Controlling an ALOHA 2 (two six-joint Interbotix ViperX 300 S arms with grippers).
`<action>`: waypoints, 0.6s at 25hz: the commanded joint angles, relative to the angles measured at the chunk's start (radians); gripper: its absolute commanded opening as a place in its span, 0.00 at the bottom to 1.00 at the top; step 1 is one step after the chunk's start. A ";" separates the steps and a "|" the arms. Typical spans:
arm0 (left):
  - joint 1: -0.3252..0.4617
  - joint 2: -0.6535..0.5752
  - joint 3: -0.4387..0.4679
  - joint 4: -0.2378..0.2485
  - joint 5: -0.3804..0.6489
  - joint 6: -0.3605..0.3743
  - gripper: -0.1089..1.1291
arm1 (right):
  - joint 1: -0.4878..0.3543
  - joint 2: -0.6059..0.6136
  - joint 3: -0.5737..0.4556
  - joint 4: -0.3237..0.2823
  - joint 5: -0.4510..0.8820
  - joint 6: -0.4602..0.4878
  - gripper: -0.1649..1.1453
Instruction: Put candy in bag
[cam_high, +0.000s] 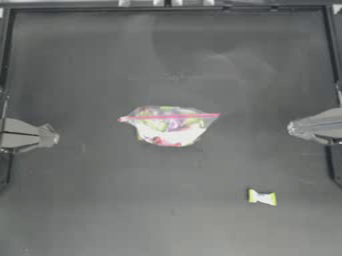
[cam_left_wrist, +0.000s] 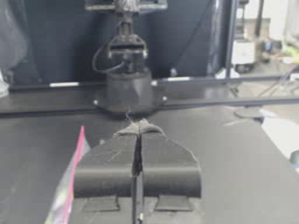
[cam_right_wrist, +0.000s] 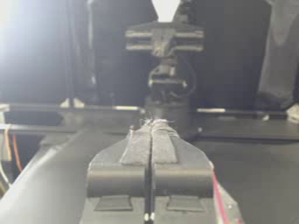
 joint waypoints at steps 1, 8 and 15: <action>-0.002 0.005 -0.018 0.002 0.000 0.005 0.23 | 0.003 0.012 -0.020 -0.008 -0.003 -0.003 0.25; -0.002 0.020 -0.031 0.002 0.023 0.005 0.87 | 0.003 0.017 -0.025 -0.034 -0.005 -0.003 0.76; 0.006 0.049 -0.049 0.002 0.077 0.005 0.90 | 0.003 0.026 -0.046 -0.029 0.043 -0.003 0.89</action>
